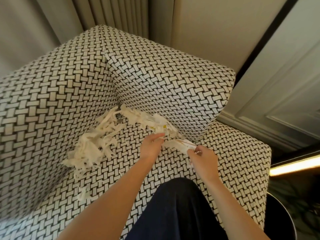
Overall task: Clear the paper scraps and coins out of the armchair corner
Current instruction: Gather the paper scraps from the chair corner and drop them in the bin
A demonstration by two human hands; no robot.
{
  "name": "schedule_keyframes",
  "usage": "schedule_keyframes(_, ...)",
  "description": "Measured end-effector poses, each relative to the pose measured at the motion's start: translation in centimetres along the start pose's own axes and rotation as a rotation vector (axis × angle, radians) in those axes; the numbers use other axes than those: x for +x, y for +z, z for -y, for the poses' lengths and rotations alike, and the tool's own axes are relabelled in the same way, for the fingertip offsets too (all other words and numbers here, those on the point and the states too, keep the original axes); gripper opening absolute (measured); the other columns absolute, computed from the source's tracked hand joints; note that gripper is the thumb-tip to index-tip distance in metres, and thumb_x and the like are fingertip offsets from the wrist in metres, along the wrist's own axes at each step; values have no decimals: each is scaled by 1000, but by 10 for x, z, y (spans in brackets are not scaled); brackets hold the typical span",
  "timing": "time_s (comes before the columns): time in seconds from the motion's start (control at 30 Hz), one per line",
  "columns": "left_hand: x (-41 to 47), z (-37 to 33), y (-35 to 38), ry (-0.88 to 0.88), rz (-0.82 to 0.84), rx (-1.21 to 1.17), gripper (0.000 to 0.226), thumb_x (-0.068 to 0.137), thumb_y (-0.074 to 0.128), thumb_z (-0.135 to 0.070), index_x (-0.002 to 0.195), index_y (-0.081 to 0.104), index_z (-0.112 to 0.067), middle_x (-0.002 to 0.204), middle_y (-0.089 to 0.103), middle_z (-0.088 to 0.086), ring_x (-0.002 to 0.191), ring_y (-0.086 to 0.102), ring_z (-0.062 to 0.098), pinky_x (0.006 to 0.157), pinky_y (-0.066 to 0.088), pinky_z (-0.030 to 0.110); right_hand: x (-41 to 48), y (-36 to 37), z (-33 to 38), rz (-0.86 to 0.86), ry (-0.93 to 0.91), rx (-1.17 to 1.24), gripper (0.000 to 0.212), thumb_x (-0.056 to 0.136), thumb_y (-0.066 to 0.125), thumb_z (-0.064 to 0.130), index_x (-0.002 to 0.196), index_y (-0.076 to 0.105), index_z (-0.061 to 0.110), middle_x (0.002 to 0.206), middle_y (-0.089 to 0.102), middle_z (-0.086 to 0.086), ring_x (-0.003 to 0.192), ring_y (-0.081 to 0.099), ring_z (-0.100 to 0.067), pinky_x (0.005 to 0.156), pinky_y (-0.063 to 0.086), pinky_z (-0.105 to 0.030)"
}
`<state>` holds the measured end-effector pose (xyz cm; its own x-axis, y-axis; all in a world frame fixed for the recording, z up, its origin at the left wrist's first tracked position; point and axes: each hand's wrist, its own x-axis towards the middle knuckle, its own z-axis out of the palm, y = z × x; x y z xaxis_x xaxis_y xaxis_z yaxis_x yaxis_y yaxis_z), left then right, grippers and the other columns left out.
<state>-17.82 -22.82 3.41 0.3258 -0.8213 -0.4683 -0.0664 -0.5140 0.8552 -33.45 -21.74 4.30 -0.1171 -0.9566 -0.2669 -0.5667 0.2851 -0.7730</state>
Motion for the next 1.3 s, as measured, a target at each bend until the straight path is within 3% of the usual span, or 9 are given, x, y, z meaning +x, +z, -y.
schedule_keyframes(0.1, 5, -7, -1, 614, -121, 671, 36, 87, 55, -14, 120, 63, -26, 140, 44, -1, 129, 33, 22, 107, 33, 35, 8, -1, -5, -10, 28, -5, 4, 87, 60, 18, 88, 63, 16, 66, 66, 1, 50, 59, -10, 41, 42, -18)
schedule_keyframes(0.2, 17, -22, 9, 1054, 179, 1215, 51, 87, 53, -9, 136, 47, -22, 146, 39, -1, 138, 26, 23, 115, 21, 46, 15, -1, -12, -32, 52, -35, 12, 87, 59, 19, 94, 66, 12, 64, 66, 1, 49, 59, -9, 41, 41, -19)
schedule_keyframes(0.3, 39, -32, 25, 1143, 369, 1666, 65, 87, 56, -9, 146, 28, -16, 151, 30, 3, 142, 19, 22, 117, 13, 39, 19, 1, -15, -15, 62, -81, 13, 88, 58, 20, 95, 65, 12, 65, 66, 2, 49, 59, -7, 42, 41, -19)
schedule_keyframes(0.4, 53, -31, 43, 1173, 365, 1868, 56, 88, 56, -11, 140, 37, -11, 139, 45, 7, 131, 36, 23, 109, 27, 37, 23, 4, -18, 20, 67, -122, 14, 87, 56, 20, 96, 65, 13, 67, 66, 2, 48, 59, -6, 41, 39, -18)
schedule_keyframes(0.5, 58, -16, 51, 1041, 305, 2039, 43, 92, 49, -13, 134, 44, -5, 136, 44, 13, 126, 38, 26, 106, 31, 39, 24, 8, -21, 34, 57, -141, 15, 88, 57, 22, 96, 65, 13, 65, 67, 2, 48, 59, -8, 40, 39, -19)
schedule_keyframes(0.6, 63, 3, 55, 894, 248, 2048, 50, 93, 46, -17, 139, 35, -1, 139, 37, 14, 130, 33, 31, 111, 25, 44, 24, 11, -22, 58, 49, -146, 12, 89, 57, 21, 93, 65, 14, 63, 66, 3, 44, 55, -7, 39, 38, -19)
schedule_keyframes(0.67, 65, 4, 59, 881, 237, 2015, 49, 90, 52, -17, 136, 40, -3, 135, 40, 12, 128, 35, 30, 110, 25, 44, 25, 11, -23, 59, 47, -144, 11, 89, 57, 22, 92, 64, 15, 63, 66, 2, 43, 53, -7, 40, 37, -20)
schedule_keyframes(0.97, 68, -4, 49, 1141, 242, 2097, 44, 87, 55, -8, 130, 46, 0, 130, 47, 13, 121, 42, 30, 104, 33, 40, 24, 13, -27, 77, 56, -132, 9, 89, 56, 21, 92, 63, 16, 69, 66, 2, 52, 62, -13, 46, 48, -28)
schedule_keyframes(1.3, 74, -11, 52, 1127, 261, 1968, 24, 93, 42, -6, 116, 51, -4, 119, 59, 13, 109, 51, 29, 92, 42, 41, 23, 15, -32, 95, 62, -129, 14, 89, 55, 22, 96, 63, 13, 71, 67, 4, 54, 63, -9, 46, 46, -23)
